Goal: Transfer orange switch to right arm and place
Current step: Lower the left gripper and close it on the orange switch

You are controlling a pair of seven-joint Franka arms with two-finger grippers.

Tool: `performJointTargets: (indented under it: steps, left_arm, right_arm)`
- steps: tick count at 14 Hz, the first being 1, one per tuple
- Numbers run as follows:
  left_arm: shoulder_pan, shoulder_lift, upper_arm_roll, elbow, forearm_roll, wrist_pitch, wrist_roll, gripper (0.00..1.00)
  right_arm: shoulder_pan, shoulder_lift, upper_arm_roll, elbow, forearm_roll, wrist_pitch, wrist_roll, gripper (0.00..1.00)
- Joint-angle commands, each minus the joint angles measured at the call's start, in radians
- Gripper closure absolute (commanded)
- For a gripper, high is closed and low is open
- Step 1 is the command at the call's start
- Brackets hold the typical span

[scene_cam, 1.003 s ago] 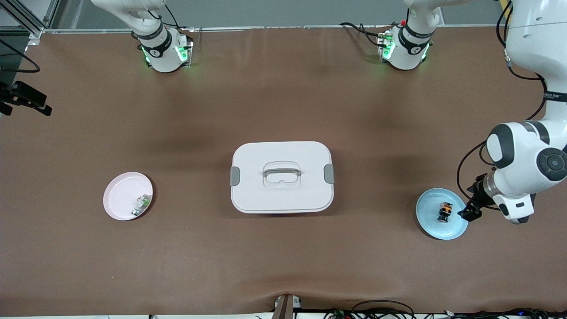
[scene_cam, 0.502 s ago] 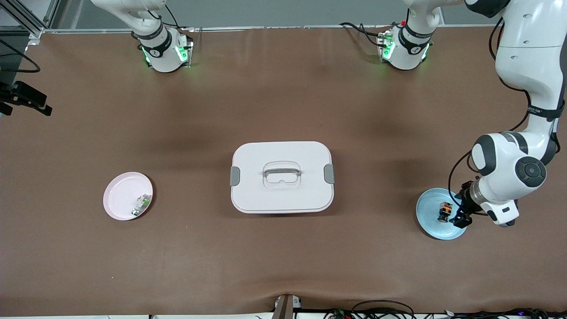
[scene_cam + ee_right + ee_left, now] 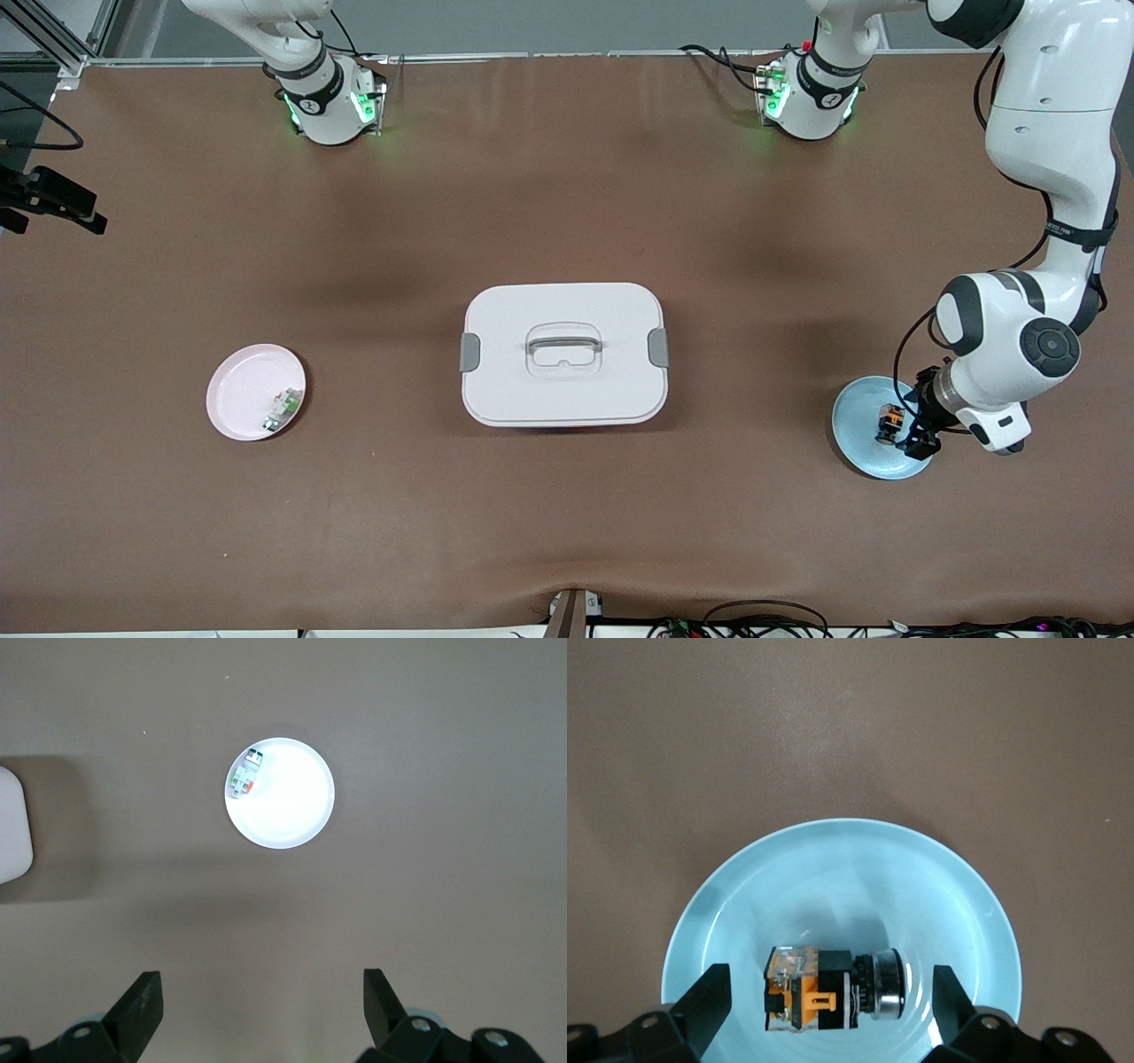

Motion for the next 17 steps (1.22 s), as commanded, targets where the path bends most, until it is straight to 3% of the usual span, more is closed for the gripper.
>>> performJointTargets:
  steps: [1, 13, 14, 17]
  left_arm:
    - [-0.002, 0.027, -0.001, 0.013, 0.013, 0.033, -0.023, 0.0]
    - [-0.005, 0.055, -0.002, 0.013, 0.014, 0.04, -0.021, 0.0]
    - [-0.007, 0.055, -0.002, 0.013, 0.014, 0.04, -0.021, 0.02]
    - [-0.007, 0.063, -0.002, 0.018, 0.014, 0.04, -0.021, 0.26]
  right_arm:
    - [0.004, 0.012, 0.0, 0.026, -0.006, -0.009, -0.009, 0.0]
    - [0.004, 0.014, 0.0, 0.022, -0.006, 0.007, -0.005, 0.0]
    - [0.004, 0.014, 0.0, 0.02, -0.005, 0.007, -0.006, 0.0]
    - [0.004, 0.014, 0.0, 0.019, -0.005, 0.007, -0.008, 0.0]
